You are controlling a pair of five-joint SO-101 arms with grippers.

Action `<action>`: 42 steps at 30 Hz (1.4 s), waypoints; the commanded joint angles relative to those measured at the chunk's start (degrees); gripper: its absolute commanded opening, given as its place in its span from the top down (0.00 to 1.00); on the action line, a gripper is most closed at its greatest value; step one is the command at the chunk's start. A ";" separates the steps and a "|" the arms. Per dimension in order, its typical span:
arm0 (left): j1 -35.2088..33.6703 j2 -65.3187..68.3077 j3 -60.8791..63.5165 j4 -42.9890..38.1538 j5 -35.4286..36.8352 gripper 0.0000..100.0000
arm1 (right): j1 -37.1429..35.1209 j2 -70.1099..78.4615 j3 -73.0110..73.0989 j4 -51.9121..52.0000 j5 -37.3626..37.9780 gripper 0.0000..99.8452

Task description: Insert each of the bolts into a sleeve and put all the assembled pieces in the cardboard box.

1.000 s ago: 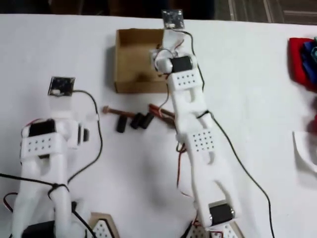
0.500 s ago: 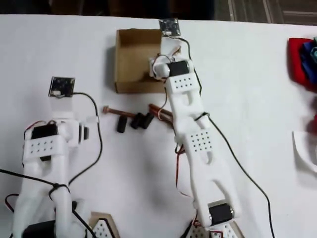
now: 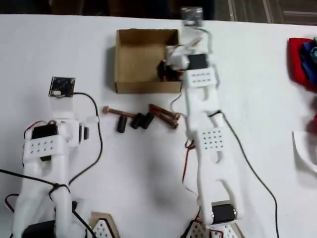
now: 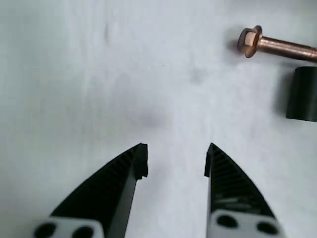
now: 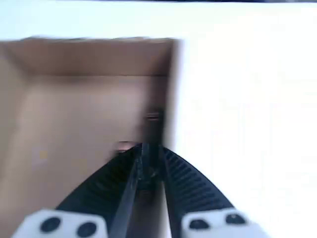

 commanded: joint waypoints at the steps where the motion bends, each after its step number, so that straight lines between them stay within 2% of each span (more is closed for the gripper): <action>1: -0.70 -0.53 -0.48 -1.05 -0.35 0.79 | 5.05 -4.88 -2.02 3.91 0.62 0.98; 6: -0.53 -0.53 -0.57 -1.05 -0.35 0.79 | 7.08 -5.76 -2.37 17.71 0.79 0.98; 9: -0.53 -0.62 -0.57 -0.97 -0.26 0.79 | 5.76 -8.84 -2.11 28.70 4.84 0.98; 12: -0.70 -0.62 -0.57 -0.62 -0.26 0.79 | 4.70 -11.30 -1.41 28.79 10.73 0.98; 15: -1.41 -0.70 -1.27 1.58 -0.26 0.79 | 3.12 -16.04 2.99 28.97 11.87 0.98; 18: -4.40 -0.70 -4.35 6.42 -0.26 0.79 | -0.04 -26.68 17.85 28.97 11.87 0.98; 22: -11.78 -0.70 -9.63 9.23 -0.26 0.79 | -7.69 -46.29 50.90 28.35 11.69 0.98; 26: -19.96 -0.62 -14.20 9.05 -0.35 0.79 | -15.25 -54.02 73.14 14.81 11.43 0.98; 28: -23.21 -0.62 -16.22 9.23 -0.35 0.79 | -18.07 -54.11 77.63 7.78 9.32 0.98; 30: -26.02 -0.62 -17.63 9.23 -0.35 0.79 | -20.18 -53.23 79.38 3.65 2.81 0.98; 33: -28.84 -0.62 -18.33 9.14 -0.35 0.79 | -21.93 -50.95 79.38 1.89 -9.49 0.97; 35: -29.71 -0.62 -17.98 9.14 -0.35 0.79 | -22.81 -48.92 79.38 1.98 -14.68 0.94; 39: -30.24 -0.62 -17.89 9.41 -0.35 0.79 | -22.81 -44.97 79.38 2.24 -15.47 0.87; 42: -30.24 -0.62 -18.24 9.23 -0.35 0.79 | -22.73 -43.65 79.38 2.86 -15.56 0.87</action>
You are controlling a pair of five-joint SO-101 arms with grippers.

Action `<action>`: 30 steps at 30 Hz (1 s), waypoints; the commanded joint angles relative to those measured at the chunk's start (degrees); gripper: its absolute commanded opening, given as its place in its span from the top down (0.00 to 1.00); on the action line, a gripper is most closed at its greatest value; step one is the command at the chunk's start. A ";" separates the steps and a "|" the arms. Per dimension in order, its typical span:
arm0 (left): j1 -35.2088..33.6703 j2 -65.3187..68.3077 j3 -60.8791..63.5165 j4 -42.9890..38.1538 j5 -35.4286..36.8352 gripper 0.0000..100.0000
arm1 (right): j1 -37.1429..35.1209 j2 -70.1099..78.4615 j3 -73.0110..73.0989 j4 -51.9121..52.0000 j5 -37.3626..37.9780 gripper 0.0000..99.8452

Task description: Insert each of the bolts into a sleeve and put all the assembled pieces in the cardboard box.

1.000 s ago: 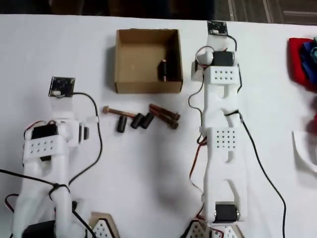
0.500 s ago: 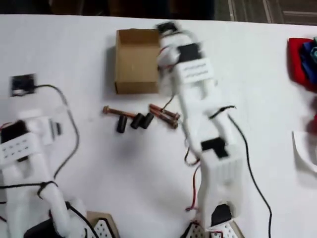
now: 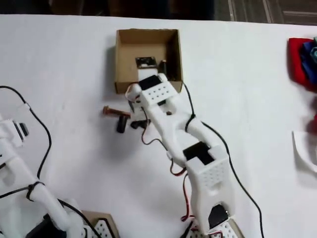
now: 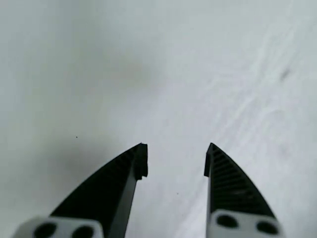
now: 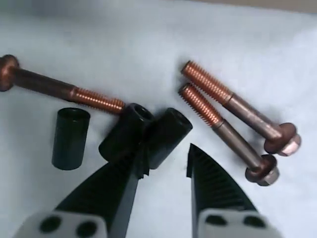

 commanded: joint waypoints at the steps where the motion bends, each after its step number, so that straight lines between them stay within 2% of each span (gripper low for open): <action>1: -0.44 -0.62 -2.86 0.26 -0.35 0.79 | -0.31 0.04 -0.18 0.40 -0.79 0.87; 14: -0.62 -0.62 -2.95 0.53 -0.35 0.79 | 1.98 7.52 -4.75 -3.38 -0.79 0.87; 18: -0.62 -0.62 -2.95 1.32 -0.35 0.79 | 1.89 11.21 -10.20 1.36 -0.44 0.89; 21: -0.62 -0.62 -2.95 1.41 -0.35 0.79 | 1.80 13.49 -14.51 6.90 -0.35 0.99; 23: -0.62 -0.62 -2.95 1.41 -0.35 0.79 | 1.89 14.29 -16.88 11.74 -0.09 0.98; 27: 0.35 -0.62 -2.51 1.32 -0.18 0.79 | 2.07 12.79 -22.51 19.12 6.15 0.98; 30: 3.52 -0.09 -2.33 2.64 -0.26 0.79 | 2.86 7.25 -26.55 22.90 10.64 0.98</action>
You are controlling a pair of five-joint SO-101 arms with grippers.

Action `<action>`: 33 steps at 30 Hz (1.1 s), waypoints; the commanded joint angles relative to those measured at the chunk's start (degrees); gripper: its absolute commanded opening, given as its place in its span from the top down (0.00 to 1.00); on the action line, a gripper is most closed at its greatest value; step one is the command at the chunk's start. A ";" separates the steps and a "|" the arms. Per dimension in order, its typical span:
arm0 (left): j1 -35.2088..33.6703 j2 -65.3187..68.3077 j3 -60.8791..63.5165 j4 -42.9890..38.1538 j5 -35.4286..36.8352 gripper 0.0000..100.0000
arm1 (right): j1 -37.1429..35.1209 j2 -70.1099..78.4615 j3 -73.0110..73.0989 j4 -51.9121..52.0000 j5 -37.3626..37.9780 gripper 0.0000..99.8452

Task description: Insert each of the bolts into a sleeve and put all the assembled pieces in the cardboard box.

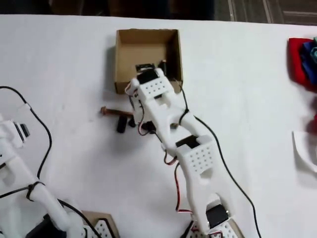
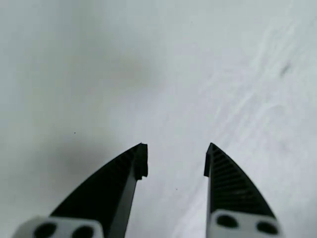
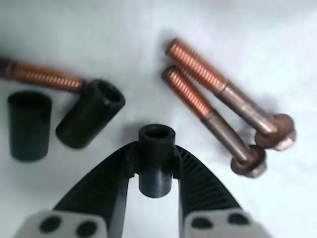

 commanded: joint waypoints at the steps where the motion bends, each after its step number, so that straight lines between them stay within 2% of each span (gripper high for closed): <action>1: 4.40 -0.18 -2.33 1.93 -0.18 0.79 | 2.15 -9.80 -5.36 4.53 4.84 0.98; 4: 11.08 -0.09 -2.42 3.69 2.64 0.79 | 6.11 -19.12 -3.69 6.29 5.54 0.98; 7: 19.96 0.09 -2.42 3.78 11.60 0.79 | 12.62 -28.18 3.96 6.02 5.63 0.98; 10: 28.75 3.52 -2.95 0.70 16.62 0.79 | 19.21 -35.47 12.66 4.44 9.67 0.98; 14: 36.57 12.22 -4.97 -2.73 25.32 0.79 | 28.53 -43.21 23.30 0.22 12.92 0.98; 16: 40.00 15.74 -8.22 -2.46 32.09 0.79 | 32.66 -46.90 28.84 -2.42 14.33 0.98; 18: 42.11 17.49 -11.12 0.62 37.89 0.79 | 36.00 -50.42 34.46 -4.97 15.74 0.98; 20: 43.69 18.64 -12.70 2.20 40.62 0.79 | 38.55 -53.67 40.26 -7.69 17.49 0.98; 26: 44.22 21.80 -10.42 -7.30 42.99 0.79 | 41.98 -61.76 54.15 -15.25 20.31 0.98; 28: 44.84 22.95 -8.31 -9.76 49.49 0.79 | 41.89 -63.60 56.88 -16.84 20.31 0.98; 31: 44.92 24.44 -6.73 -12.04 63.38 0.79 | 41.71 -65.36 58.99 -18.24 20.22 0.98; 33: 45.27 25.67 -6.99 -12.22 66.29 0.79 | 41.71 -65.71 59.43 -18.59 20.22 0.98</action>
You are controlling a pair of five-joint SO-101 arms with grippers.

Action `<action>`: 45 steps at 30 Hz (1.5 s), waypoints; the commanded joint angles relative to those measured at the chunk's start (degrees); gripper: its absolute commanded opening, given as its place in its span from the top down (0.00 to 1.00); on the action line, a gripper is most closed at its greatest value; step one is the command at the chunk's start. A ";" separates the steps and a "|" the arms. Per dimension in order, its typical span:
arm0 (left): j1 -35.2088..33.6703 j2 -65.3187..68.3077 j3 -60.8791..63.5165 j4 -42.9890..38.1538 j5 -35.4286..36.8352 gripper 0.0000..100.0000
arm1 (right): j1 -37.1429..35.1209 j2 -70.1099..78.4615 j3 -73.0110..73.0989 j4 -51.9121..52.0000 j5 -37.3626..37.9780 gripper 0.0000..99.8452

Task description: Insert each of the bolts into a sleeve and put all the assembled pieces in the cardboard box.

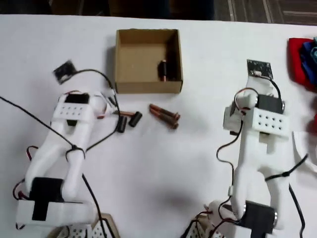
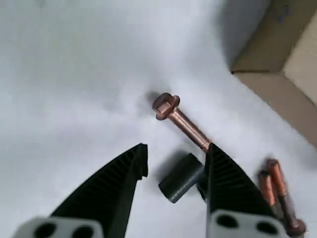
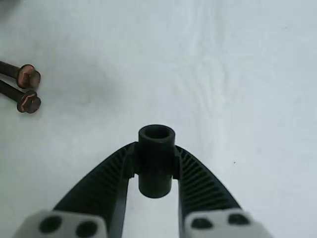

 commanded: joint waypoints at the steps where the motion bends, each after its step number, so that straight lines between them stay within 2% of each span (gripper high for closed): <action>1: 1.23 1.23 -0.92 -1.23 7.03 0.79 | 0.48 -3.21 0.09 -1.01 0.53 0.98; 18: 1.93 24.00 -17.98 0.18 11.78 0.80 | 0.92 -3.47 2.46 -0.75 0.44 0.98; 20: 1.58 24.97 -18.77 1.93 11.87 0.86 | 0.92 -3.47 3.16 -0.92 0.44 0.98; 22: 0.44 25.32 -20.09 3.69 11.87 0.98 | 0.92 -3.47 3.34 -0.92 0.44 0.98; 24: -0.70 25.41 -21.76 5.10 11.69 0.96 | 0.92 -3.47 3.25 -0.92 0.44 0.98; 26: -1.85 25.14 -23.78 7.30 11.08 0.98 | 0.92 -3.47 3.16 -0.92 0.44 0.98; 29: -2.55 25.14 -29.58 12.84 0.53 0.98 | 0.84 -3.47 3.16 -0.92 0.44 0.98; 35: -2.29 25.14 -40.57 23.38 -33.32 0.98 | 0.57 -3.12 3.25 -0.92 0.26 0.98; 39: -5.36 25.41 -41.54 26.73 -52.13 0.98 | 0.57 -3.12 3.25 -0.92 0.26 0.98; 41: -6.86 25.49 -41.63 29.45 -57.76 0.98 | 0.48 -3.12 3.25 -0.92 0.26 0.98; 45: -6.68 25.05 -43.47 37.01 -60.31 0.98 | -1.27 -3.65 3.34 -0.92 0.53 0.98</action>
